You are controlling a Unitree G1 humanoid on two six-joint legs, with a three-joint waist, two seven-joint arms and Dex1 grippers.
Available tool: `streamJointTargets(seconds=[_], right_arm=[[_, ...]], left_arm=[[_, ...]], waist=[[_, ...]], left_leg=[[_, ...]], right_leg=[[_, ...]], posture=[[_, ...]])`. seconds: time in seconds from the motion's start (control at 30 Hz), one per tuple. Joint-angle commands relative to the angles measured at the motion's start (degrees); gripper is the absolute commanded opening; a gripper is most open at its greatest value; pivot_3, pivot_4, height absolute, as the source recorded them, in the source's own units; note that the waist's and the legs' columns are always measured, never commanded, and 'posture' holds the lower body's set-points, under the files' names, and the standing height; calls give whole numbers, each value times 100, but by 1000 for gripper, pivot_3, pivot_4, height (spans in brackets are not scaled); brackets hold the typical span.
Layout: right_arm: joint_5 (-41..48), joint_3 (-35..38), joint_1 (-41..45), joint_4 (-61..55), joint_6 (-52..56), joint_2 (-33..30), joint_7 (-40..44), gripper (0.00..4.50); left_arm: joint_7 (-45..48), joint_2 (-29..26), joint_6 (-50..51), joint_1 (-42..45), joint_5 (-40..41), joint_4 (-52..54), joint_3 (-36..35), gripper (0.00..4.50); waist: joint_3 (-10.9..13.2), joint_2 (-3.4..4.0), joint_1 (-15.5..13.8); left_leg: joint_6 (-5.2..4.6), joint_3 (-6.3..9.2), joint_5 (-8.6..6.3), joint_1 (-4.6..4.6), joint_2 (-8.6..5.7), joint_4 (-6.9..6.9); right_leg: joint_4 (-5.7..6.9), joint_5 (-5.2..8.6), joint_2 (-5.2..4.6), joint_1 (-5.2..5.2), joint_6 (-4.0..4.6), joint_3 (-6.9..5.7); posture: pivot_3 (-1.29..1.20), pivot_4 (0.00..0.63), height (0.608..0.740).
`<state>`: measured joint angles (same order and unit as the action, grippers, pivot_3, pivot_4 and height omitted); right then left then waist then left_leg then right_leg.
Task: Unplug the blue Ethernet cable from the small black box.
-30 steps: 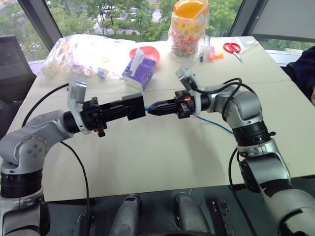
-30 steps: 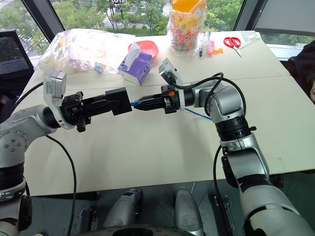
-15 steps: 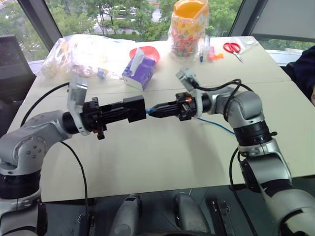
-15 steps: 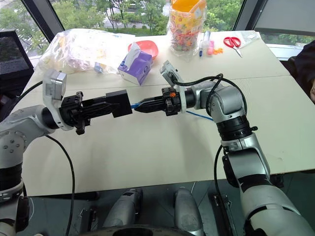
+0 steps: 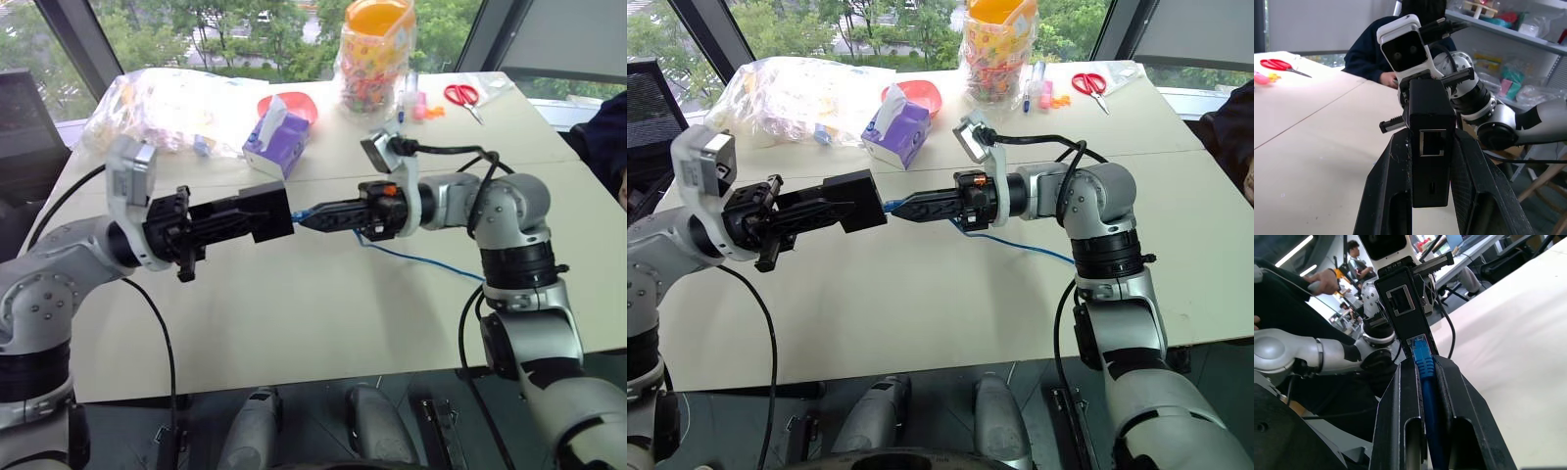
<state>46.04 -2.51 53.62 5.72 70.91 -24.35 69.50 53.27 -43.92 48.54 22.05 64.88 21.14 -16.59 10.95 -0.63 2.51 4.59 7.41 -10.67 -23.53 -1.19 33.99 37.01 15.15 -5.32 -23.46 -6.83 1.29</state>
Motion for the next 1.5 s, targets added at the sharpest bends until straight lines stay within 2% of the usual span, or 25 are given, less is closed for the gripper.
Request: streamJointTargets(seconds=[0.03, 0.17, 0.37, 0.43, 0.47, 0.53, 0.8, 0.93, 1.27, 1.5], right_arm=[[241, 341, 302, 174, -255, -117, 235, 58], [235, 299, 271, 194, -323, -202, 281, 58], [533, 324, 214, -407, -186, -81, 134, 58], [588, 291, 186, -614, -161, -31, 70, 885], [596, 261, 171, -706, -178, -14, 36, 1163], [570, 191, 130, -869, -287, -25, 10, 2149], [511, -31, 20, -1089, -454, -127, 2, 2149], [219, -179, 60, -685, -788, -81, -64, 2149], [-555, -506, 267, 536, -1655, -298, 449, 2149], [-798, -558, 234, 785, -1852, -357, 695, 2149]], left_arm=[[-8, -226, 210, -217, 37, 132, -3, 461], [-65, -289, 177, -288, 101, 164, 11, 461], [-159, -252, 131, -244, 112, 178, 116, 461], [-168, -230, 116, -208, 106, 161, 152, 461], [-169, -221, 110, -188, 101, 148, 164, 461], [-199, -176, 106, -118, 112, 108, 182, 461], [-278, -39, 118, 25, 150, 45, 177, 461], [-287, -18, 155, 21, 208, 130, 180, 461], [-321, -117, 257, -153, 410, 326, 59, 461], [-287, -209, 245, -202, 417, 304, 35, 461]], waist=[[0, 0, 1], [1, -1, 0], [2, -1, -2], [2, -1, -3], [3, 0, -3], [5, -3, -1], [6, -4, -3], [7, -5, 0], [12, -11, -4], [14, -11, 0]], left_leg=[[0, 0, 0, 0, 0, 0], [0, -2, 0, 0, 0, 0], [0, -2, 0, -3, 0, 0], [0, -2, 0, -4, 0, 0], [0, -2, 0, -4, 0, 0], [0, -3, 0, -4, 0, -2], [0, -3, 0, -5, 1, -3], [0, -3, 0, -5, 1, -3], [0, -5, 0, -7, 1, -3], [0, -5, 0, -8, 1, -6]], right_leg=[[0, 0, 0, 1, 0, 0], [-1, 1, 0, 0, 1, 0], [-3, 1, 0, -2, 1, 0], [-3, 1, 0, -3, 1, 0], [-3, 1, 0, -2, 1, 0], [-3, 1, 0, -2, 1, 0], [-5, 1, 0, -4, 1, 0], [-5, 1, 0, -5, 1, 0], [-10, 1, -1, -5, 2, 0], [-11, 1, -1, -6, 1, 0]], posture=[[0, 150, 726], [0, 150, 726], [0, 150, 726], [0, 150, 726], [0, 150, 726], [0, 150, 726], [0, 150, 726], [0, 150, 726], [0, 150, 726], [0, 150, 726]])
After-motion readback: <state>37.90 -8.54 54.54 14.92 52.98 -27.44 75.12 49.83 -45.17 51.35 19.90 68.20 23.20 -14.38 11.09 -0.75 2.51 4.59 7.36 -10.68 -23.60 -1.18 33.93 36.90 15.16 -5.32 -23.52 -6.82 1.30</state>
